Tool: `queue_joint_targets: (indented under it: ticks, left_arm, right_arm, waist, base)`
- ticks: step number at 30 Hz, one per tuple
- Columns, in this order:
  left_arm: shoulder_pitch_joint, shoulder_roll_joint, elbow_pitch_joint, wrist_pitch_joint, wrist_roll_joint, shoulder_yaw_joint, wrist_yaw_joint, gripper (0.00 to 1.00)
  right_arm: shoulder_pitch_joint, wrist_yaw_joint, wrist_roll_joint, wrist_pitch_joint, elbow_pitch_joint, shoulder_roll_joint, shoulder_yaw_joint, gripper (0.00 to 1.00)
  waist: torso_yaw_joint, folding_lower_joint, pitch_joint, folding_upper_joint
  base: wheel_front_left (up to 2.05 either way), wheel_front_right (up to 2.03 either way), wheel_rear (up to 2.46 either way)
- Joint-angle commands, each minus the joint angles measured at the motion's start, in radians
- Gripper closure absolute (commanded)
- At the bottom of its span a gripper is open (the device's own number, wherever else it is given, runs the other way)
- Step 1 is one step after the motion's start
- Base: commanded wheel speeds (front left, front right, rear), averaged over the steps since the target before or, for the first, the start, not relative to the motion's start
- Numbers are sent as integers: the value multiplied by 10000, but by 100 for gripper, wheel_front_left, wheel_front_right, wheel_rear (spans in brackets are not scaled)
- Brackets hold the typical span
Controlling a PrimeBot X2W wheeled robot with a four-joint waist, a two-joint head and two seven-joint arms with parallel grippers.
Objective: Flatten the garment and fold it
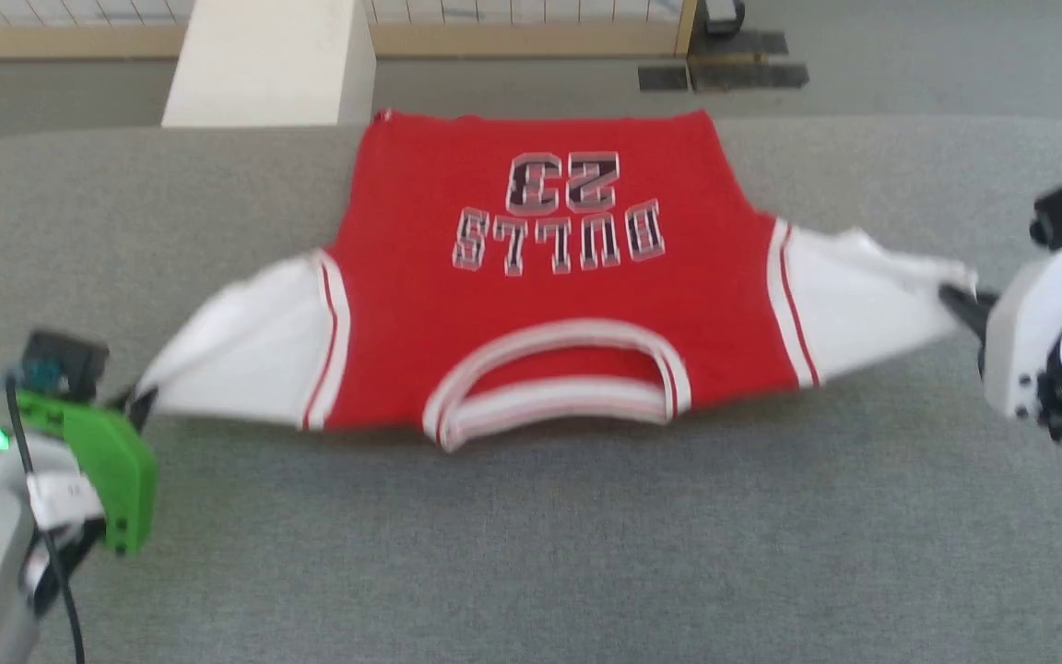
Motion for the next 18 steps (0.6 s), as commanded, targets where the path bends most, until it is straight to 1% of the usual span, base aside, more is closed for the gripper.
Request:
queue_joint_targets:
  ticks: [1,4,6,10,12,15,18]
  left_arm:
    - [518,417,-233,203,-141,5,10,100]
    - [1463,943,-1059,587,-103,-253,22,100]
    - [2062,1142,-1557,785,-216,-315,101,100]
    - [3222,1402,-2512,1266,-651,-373,331,100]
    - [3766,1498,-2938,1518,-893,-383,504,100]
    - [4515,1616,-3452,1987,-1206,-504,712,100]
    - [4963,1471,-3994,2022,-1360,-551,1009,100]
  right_arm:
    - [470,-23,77,267,-202,-331,-150,100]
    - [1378,-23,172,868,-1063,-801,-190,100]
    - [1981,-23,302,1251,-1443,-1096,-438,100]
    - [3250,-23,656,2196,-2074,-1398,-1046,100]
    - [3899,-23,779,2729,-2394,-1442,-1354,100]
    - [4749,-23,803,3426,-2803,-1336,-1837,100]
    - [5502,-23,479,3918,-3207,-1135,-2267,100]
  waist:
    - [79,1,-468,0]
    - [138,1,-688,0]
    - [170,1,-805,0]
    - [248,1,-1002,0]
    - [274,1,-1056,0]
    - [292,1,-1085,0]
    - [329,1,-1048,0]
  base:
    - [0,0,0]
    - [0,0,0]
    - [0,0,0]
    - [0,0,0]
    - [0,0,0]
    - [0,0,0]
    - [0,0,0]
